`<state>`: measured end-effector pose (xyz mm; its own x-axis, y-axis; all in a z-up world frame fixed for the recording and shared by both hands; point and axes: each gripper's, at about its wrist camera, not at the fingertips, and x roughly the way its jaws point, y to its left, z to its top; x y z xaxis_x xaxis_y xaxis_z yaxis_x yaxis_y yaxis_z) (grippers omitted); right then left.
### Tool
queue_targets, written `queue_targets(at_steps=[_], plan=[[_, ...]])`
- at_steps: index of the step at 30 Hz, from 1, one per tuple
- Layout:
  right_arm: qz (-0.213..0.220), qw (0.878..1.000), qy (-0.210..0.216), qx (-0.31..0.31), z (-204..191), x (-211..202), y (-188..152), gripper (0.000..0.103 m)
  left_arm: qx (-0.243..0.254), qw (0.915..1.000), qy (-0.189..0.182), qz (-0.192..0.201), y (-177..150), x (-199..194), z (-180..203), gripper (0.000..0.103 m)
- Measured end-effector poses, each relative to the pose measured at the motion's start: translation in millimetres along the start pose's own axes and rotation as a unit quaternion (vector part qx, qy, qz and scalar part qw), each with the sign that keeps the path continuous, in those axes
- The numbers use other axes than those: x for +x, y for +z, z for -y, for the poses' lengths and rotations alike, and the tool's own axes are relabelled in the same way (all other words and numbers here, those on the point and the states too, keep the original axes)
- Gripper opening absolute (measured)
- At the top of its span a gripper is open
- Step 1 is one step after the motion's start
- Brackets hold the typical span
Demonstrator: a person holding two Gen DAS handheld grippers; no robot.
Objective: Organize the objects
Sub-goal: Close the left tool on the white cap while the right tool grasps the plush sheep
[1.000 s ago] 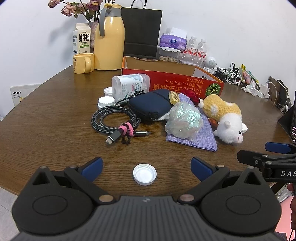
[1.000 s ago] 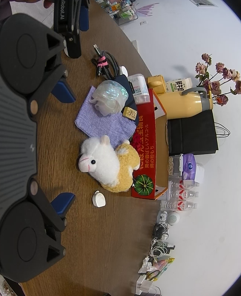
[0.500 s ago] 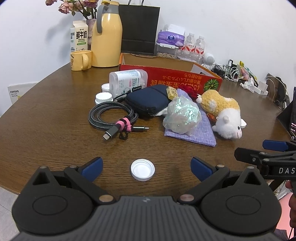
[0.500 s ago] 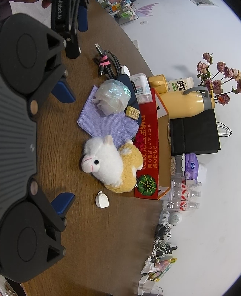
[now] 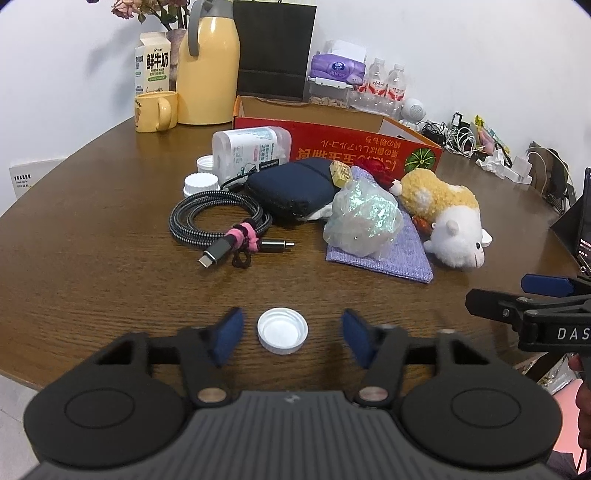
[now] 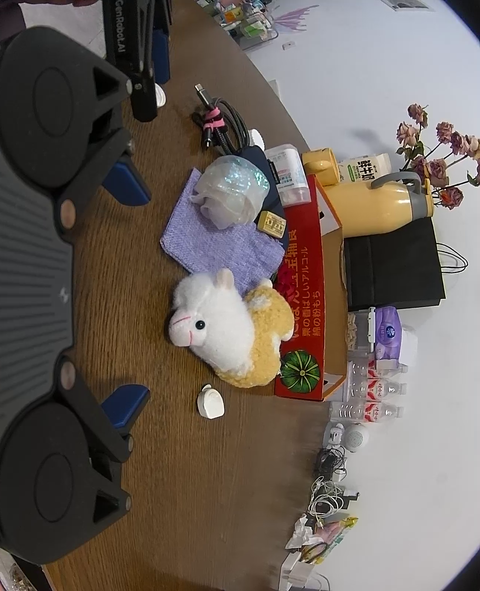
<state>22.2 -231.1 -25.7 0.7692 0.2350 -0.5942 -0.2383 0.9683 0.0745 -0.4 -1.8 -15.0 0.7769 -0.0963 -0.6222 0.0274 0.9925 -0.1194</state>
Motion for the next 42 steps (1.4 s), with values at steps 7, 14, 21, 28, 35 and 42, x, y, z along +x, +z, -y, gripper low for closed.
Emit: queue_targets(at_steps=[7, 14, 21, 28, 35, 42], plan=[[0.000, 1.000, -0.002, -0.002, 0, 3, 0, 0.103, -0.010, 0.9998, -0.018, 0.007, 2, -1, -4, 0.029], [0.008, 1.000, -0.013, -0.009, 4, 12, 11, 0.103, 0.000, 0.9989, -0.024, 0.041, 14, -4, -4, 0.029], [0.024, 0.999, -0.026, -0.014, 9, 26, 34, 0.103, 0.002, 0.9972, -0.022, 0.072, 39, -1, -5, 0.029], [0.026, 0.999, -0.047, -0.001, 22, 49, 60, 0.103, -0.001, 0.9957, -0.020, 0.091, 65, 8, -6, 0.029], [-0.005, 0.999, -0.050, 0.016, 32, 80, 71, 0.103, 0.001, 0.9957, -0.026, 0.089, 77, 23, -7, 0.029], [-0.016, 0.999, -0.030, 0.031, 36, 92, 71, 0.090, -0.002, 0.9962, -0.031, 0.082, 85, 36, -12, 0.029]])
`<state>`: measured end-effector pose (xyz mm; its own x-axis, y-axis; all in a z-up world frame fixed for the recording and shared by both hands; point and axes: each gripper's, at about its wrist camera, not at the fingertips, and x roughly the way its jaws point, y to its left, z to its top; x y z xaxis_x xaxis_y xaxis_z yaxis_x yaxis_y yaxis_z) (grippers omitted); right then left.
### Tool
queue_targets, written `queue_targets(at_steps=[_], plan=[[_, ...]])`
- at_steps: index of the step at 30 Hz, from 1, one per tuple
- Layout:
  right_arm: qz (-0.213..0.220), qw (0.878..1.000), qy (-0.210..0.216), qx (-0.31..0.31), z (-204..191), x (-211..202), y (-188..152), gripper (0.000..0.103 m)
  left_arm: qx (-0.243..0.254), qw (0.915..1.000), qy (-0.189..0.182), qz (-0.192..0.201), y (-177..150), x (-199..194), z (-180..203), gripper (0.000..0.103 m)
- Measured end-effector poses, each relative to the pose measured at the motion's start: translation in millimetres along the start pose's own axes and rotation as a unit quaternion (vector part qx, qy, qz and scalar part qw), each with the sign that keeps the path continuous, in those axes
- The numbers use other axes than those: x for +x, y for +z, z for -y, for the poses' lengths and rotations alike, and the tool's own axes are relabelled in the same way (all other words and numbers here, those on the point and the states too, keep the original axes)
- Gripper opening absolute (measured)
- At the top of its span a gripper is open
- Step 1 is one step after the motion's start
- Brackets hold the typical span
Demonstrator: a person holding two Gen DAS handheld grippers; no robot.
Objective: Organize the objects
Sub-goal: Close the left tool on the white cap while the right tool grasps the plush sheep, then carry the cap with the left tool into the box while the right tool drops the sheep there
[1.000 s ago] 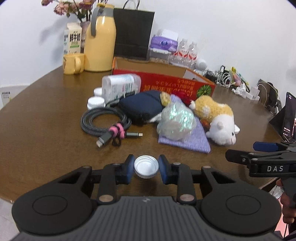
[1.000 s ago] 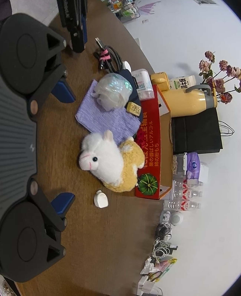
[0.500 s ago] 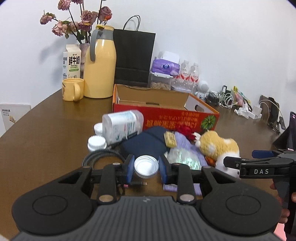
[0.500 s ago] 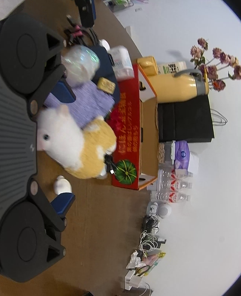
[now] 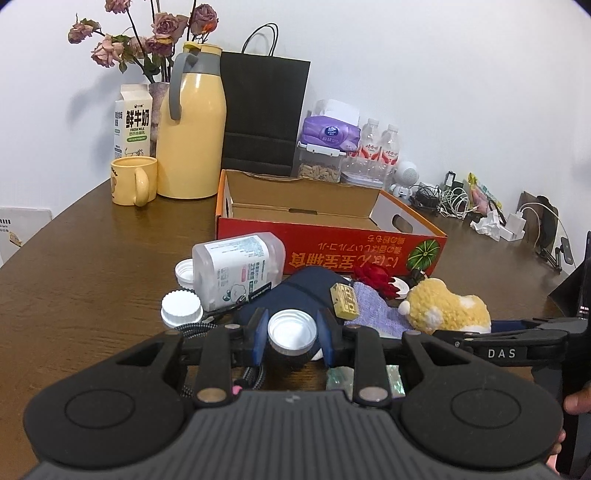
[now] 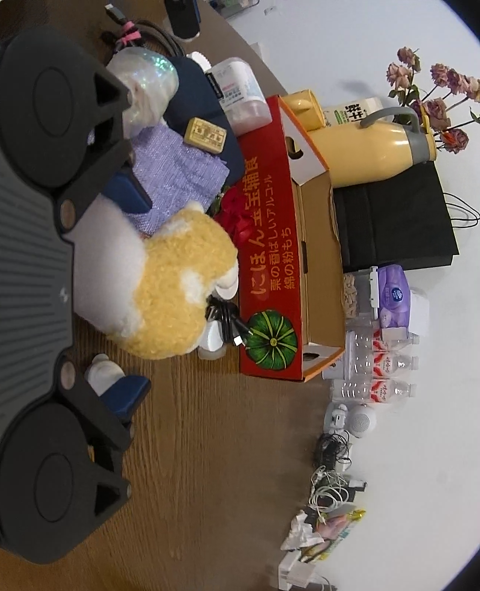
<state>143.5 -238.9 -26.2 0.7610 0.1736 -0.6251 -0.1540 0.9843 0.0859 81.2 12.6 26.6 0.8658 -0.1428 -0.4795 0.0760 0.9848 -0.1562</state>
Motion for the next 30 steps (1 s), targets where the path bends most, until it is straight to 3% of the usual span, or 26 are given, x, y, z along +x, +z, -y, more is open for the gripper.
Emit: queue_targets(at_steps=[2, 5, 7, 15, 19, 25, 30], plan=[[-0.004, 1.000, 0.015, 0.005, 2, 1, 0, 0.078, -0.001, 1.0000, -0.001, 0.000, 1, 2, -1, 0.029], [-0.003, 1.000, 0.025, 0.015, 5, 1, -1, 0.072, -0.002, 1.0000, -0.003, -0.004, 3, 7, -2, 0.029], [0.002, 0.999, 0.027, 0.024, 9, -1, 0, 0.062, 0.000, 1.0000, -0.005, -0.005, 5, 10, -2, 0.029], [0.035, 0.998, 0.052, 0.028, 15, -19, 9, 0.058, 0.010, 0.9998, -0.015, 0.008, 22, 14, 1, 0.029], [0.072, 0.996, 0.051, 0.004, 15, -28, 29, 0.058, 0.028, 0.9992, -0.020, 0.020, 40, 18, 6, 0.029], [0.126, 0.991, 0.038, -0.033, 15, -29, 80, 0.058, 0.052, 0.9978, -0.020, 0.037, 83, 38, 15, 0.029], [0.140, 0.988, 0.045, -0.045, 13, -6, 133, 0.059, 0.065, 0.9969, -0.007, 0.044, 127, 66, 28, 0.029]])
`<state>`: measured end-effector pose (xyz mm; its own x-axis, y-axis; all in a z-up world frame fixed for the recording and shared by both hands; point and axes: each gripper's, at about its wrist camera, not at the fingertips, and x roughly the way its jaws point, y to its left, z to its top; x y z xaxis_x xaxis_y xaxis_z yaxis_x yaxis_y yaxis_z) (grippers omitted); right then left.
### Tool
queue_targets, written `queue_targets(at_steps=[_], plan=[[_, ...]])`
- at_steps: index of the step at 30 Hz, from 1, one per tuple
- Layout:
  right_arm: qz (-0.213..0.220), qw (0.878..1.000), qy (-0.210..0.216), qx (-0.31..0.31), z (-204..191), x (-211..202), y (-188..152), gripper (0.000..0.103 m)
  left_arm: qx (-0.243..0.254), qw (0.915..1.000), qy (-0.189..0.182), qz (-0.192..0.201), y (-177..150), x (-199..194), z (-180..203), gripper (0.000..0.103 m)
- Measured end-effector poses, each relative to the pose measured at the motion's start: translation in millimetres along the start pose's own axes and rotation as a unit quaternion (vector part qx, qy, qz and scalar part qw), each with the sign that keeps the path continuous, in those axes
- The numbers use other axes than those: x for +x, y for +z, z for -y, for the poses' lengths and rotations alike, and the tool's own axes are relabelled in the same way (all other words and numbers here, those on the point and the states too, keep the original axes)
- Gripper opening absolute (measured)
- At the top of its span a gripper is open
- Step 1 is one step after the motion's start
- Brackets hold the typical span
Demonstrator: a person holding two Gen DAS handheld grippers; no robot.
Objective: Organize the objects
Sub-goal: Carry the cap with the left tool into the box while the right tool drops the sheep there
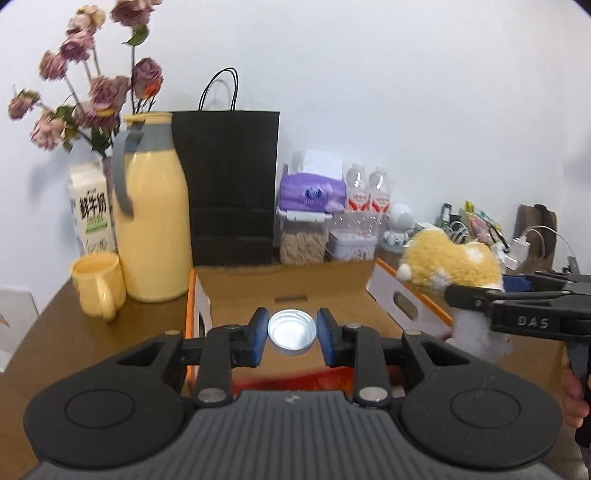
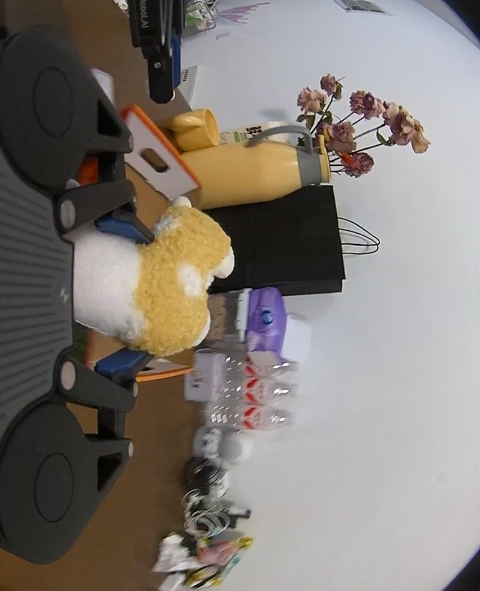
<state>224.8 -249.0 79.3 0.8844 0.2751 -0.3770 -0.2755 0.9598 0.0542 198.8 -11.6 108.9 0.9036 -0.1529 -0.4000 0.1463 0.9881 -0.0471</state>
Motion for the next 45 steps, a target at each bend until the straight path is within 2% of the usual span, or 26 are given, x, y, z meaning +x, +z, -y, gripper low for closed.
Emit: queue_targets(at_steps=[4, 6, 11, 14, 18, 23, 28, 30, 32, 33, 35, 37, 39, 40, 45], plan=[[-0.025, 1.000, 0.007, -0.017, -2, 48, 24, 0.059, 0.004, 0.9998, 0.009, -0.018, 26, 35, 3, 0.029], [-0.047, 0.998, -0.003, -0.040, -3, 77, 29, 0.059, 0.007, 0.9995, 0.019, -0.025, 36, 53, 4, 0.029], [-0.108, 0.993, -0.014, -0.049, 3, 144, 28, 0.059, 0.004, 0.9978, 0.035, -0.055, 50, 97, 0, 0.029], [-0.130, 0.990, -0.014, -0.045, 10, 172, 21, 0.059, 0.006, 0.9959, 0.048, -0.076, 50, 125, -2, 0.029], [-0.143, 0.989, -0.009, -0.040, 15, 193, 17, 0.059, 0.012, 0.9893, 0.063, -0.131, 41, 165, -5, 0.029], [-0.158, 0.987, -0.005, -0.037, 16, 206, 11, 0.059, 0.024, 0.9795, 0.088, -0.180, 27, 200, -6, 0.029], [-0.178, 0.984, -0.003, -0.032, 20, 214, 2, 0.060, 0.024, 0.9755, 0.094, -0.198, 19, 209, -5, 0.030], [-0.182, 0.983, -0.003, -0.032, 20, 214, 0, 0.062, 0.021, 0.9754, 0.095, -0.198, 18, 208, -6, 0.037], [-0.182, 0.983, -0.002, -0.036, 19, 212, -2, 0.064, 0.020, 0.9764, 0.096, -0.192, 17, 206, -6, 0.067], [-0.181, 0.983, -0.001, -0.038, 19, 210, -3, 0.066, 0.021, 0.9774, 0.098, -0.186, 17, 203, -6, 0.076], [-0.176, 0.984, -0.002, -0.038, 19, 205, -2, 0.084, 0.025, 0.9795, 0.100, -0.173, 18, 198, -6, 0.096], [-0.167, 0.985, 0.000, -0.038, 19, 199, 1, 0.089, 0.028, 0.9814, 0.104, -0.159, 20, 191, -6, 0.103], [-0.159, 0.987, 0.001, -0.035, 19, 193, 5, 0.096, 0.031, 0.9839, 0.106, -0.141, 22, 182, -5, 0.103], [-0.154, 0.987, 0.000, -0.034, 19, 189, 7, 0.103, 0.030, 0.9846, 0.106, -0.135, 23, 179, -5, 0.103], [-0.136, 0.990, -0.008, -0.040, 13, 170, 12, 0.103, 0.009, 0.9891, 0.097, -0.110, 26, 155, -8, 0.103]])
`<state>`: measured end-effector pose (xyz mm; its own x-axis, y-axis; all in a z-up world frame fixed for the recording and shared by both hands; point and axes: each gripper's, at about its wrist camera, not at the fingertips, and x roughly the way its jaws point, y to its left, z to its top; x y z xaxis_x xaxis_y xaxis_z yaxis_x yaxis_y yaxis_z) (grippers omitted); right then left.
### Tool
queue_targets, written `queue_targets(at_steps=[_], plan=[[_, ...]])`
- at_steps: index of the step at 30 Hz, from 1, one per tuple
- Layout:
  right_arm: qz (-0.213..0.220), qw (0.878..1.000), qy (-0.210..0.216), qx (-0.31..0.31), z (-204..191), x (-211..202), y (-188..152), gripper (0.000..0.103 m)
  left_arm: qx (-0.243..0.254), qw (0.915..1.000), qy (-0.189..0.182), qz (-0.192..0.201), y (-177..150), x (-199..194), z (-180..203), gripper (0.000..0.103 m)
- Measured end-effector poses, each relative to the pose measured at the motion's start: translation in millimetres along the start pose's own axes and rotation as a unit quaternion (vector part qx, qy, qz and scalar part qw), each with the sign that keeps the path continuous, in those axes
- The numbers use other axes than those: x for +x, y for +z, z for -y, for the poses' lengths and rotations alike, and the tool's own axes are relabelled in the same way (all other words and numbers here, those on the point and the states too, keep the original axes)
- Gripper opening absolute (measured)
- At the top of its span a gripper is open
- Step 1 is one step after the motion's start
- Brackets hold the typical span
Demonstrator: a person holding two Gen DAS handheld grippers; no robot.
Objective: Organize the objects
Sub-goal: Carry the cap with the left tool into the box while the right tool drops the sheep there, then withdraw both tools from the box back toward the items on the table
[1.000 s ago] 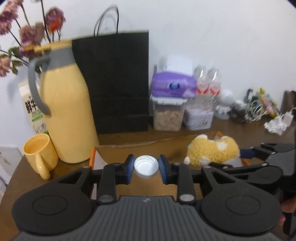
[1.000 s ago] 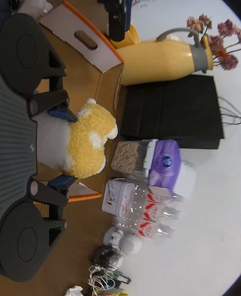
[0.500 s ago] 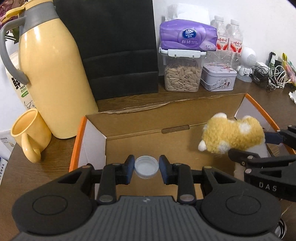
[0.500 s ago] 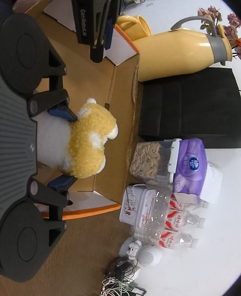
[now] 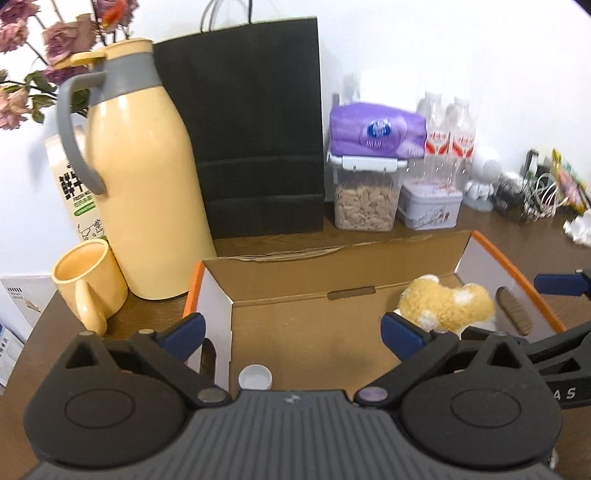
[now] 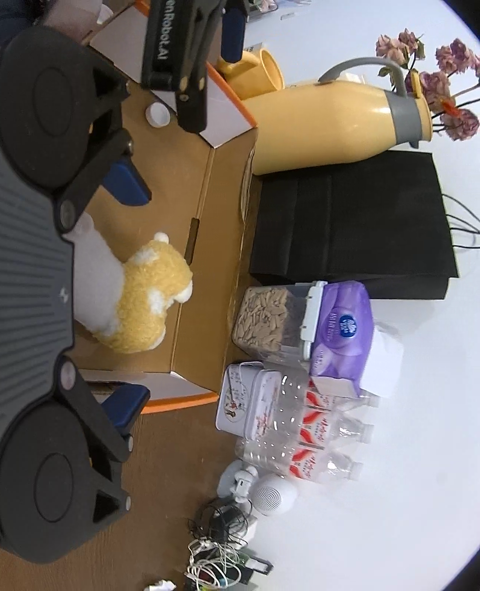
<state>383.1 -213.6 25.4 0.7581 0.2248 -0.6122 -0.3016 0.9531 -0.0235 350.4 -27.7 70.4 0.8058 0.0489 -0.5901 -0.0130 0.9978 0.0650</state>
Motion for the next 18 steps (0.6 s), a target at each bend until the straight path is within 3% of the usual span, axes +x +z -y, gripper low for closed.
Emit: queue_targets(at_steps=[9, 18], plan=[[0.044, 0.999, -0.020, -0.011, -14, -59, -14, 0.103, 0.003, 0.9983, -0.011, 0.058, -26, -67, -5, 0.103], [0.084, 0.996, -0.018, -0.030, -25, -142, -57, 0.103, 0.009, 0.9931, -0.029, 0.113, -78, -144, -12, 0.103]])
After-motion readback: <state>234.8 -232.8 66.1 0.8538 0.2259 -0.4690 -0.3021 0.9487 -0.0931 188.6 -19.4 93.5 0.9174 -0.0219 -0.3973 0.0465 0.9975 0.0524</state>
